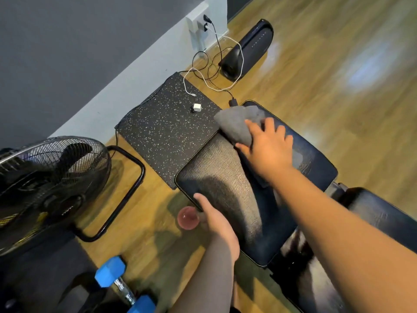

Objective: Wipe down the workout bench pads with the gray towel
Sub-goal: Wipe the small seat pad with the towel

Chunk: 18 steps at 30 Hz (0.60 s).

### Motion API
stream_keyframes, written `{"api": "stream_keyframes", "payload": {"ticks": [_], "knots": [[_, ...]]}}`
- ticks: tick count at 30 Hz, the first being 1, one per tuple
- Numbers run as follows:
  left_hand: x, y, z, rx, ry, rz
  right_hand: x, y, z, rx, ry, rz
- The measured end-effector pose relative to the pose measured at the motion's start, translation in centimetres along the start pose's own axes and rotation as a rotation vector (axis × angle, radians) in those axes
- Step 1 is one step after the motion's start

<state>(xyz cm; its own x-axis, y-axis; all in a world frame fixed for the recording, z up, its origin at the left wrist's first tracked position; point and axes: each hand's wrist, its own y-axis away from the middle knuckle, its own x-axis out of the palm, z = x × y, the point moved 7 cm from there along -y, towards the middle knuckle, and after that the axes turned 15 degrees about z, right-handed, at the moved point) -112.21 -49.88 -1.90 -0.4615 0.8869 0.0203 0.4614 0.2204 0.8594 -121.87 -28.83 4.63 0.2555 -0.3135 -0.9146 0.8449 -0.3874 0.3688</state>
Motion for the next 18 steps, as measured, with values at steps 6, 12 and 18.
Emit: {"api": "stream_keyframes", "payload": {"ticks": [6, 12, 18], "knots": [[0.2, 0.3, 0.3, 0.010, 0.002, 0.111, -1.7, -3.2, -4.3, 0.213, -0.149, 0.023], [0.9, 1.6, -0.2, -0.044, -0.082, 0.223, 1.0, 3.6, 2.2, -0.042, 0.035, -0.018], [1.6, 4.1, -0.8, -0.101, -0.035, 0.419, 4.4, 8.5, 7.8, -0.227, 0.079, 0.036]]}}
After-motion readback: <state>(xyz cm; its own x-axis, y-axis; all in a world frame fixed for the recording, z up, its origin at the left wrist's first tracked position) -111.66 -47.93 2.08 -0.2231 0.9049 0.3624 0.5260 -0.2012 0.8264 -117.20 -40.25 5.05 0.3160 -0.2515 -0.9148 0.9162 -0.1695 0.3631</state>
